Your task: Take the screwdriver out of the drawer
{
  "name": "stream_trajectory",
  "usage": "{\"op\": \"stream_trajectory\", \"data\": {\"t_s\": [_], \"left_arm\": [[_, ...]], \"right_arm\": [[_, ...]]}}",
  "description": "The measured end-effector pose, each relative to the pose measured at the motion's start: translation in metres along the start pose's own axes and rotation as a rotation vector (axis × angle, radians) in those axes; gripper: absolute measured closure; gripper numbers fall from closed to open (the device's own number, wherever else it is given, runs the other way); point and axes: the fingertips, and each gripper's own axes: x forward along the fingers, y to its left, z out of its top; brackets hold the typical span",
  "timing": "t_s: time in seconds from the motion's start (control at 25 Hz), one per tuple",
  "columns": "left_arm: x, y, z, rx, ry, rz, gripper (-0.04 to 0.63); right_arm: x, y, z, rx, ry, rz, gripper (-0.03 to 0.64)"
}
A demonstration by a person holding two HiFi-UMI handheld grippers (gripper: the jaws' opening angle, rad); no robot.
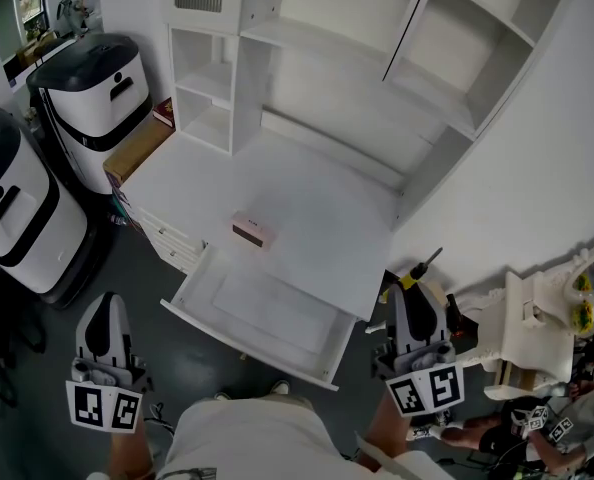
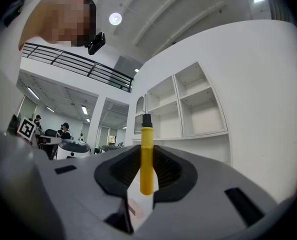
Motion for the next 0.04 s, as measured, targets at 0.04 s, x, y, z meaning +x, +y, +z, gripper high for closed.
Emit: {"op": "stream_trajectory", "data": {"t_s": [0.04], "left_arm": [[0.0004,0.0002,0.0007,0.0,-0.001,-0.001,0.58]], "right_arm": [[0.0009,0.0009,0.0009,-0.001,-0.001,0.002,0.532]]}}
